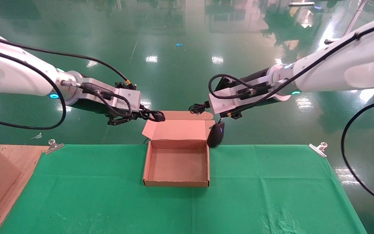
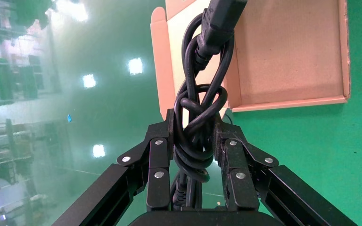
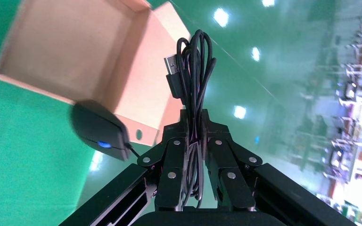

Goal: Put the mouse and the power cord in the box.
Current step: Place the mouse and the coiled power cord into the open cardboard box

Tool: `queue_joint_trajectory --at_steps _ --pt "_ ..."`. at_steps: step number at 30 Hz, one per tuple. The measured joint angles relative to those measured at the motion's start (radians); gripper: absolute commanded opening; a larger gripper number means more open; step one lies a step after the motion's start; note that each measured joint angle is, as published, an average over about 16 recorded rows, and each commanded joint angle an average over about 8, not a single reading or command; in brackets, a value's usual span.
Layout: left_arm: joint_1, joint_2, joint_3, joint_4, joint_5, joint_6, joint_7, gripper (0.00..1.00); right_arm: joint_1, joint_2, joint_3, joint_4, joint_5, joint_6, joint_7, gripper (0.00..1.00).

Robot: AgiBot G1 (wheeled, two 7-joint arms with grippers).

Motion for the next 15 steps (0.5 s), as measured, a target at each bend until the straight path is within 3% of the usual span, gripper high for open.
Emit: queue_joint_trajectory --at_steps 7,15 --pt "0.022 0.011 -0.008 0.006 -0.012 -0.037 0.017 0.0 -0.038 -0.001 -0.021 0.051 0.019 0.072 0.031 0.0" --pt "0.066 0.018 -0.025 -0.006 -0.039 -0.102 0.052 0.0 -0.049 0.004 -0.053 0.067 0.038 0.084 0.06 0.0"
